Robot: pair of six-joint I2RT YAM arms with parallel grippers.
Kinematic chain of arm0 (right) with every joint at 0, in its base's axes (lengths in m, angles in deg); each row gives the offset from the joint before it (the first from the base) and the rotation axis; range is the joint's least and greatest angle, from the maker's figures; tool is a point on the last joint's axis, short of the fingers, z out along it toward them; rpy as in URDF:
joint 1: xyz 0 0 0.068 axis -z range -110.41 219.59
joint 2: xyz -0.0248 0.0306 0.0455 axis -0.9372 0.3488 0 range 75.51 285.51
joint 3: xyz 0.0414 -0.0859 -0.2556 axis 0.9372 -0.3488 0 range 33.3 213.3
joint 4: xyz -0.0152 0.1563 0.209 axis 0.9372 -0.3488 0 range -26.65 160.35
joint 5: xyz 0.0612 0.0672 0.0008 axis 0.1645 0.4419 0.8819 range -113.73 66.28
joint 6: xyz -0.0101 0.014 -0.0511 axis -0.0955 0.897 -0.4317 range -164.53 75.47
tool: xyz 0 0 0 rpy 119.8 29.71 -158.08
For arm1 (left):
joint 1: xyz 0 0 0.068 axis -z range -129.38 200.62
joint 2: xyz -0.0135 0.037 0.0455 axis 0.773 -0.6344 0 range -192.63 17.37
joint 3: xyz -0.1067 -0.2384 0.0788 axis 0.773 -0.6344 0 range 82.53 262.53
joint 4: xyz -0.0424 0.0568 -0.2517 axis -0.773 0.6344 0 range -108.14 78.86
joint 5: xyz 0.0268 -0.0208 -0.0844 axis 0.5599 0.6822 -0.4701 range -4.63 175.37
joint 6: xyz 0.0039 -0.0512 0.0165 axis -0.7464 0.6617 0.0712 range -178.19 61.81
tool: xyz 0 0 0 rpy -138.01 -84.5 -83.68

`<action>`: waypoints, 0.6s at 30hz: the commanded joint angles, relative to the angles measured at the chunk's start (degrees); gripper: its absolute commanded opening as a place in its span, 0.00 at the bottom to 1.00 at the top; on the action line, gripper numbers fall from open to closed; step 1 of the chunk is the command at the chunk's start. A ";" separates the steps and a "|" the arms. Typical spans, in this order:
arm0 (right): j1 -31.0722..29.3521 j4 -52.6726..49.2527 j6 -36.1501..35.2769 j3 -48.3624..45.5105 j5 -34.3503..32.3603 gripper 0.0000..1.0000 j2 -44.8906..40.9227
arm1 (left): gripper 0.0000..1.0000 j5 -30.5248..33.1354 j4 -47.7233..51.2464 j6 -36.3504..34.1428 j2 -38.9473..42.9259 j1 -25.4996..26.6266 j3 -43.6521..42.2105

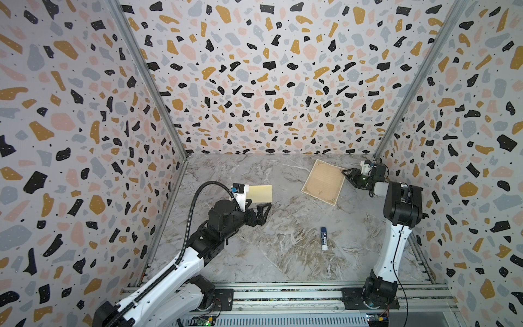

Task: Place the letter into the envelope and seal it
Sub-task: 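Grasp the beige letter's far edge with the right gripper while the left arm advances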

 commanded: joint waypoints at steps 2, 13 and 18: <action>-1.50 -3.95 -0.63 4.72 -0.37 0.55 1.82 | 1.00 0.76 -0.96 -1.36 0.56 0.18 1.72; -2.92 -3.28 -2.08 5.04 -0.02 0.30 3.08 | 1.00 1.31 -2.45 -1.80 0.93 0.18 0.89; -2.87 2.59 -2.35 0.60 0.62 0.09 -0.20 | 1.00 1.48 -4.99 -2.06 1.19 0.18 0.10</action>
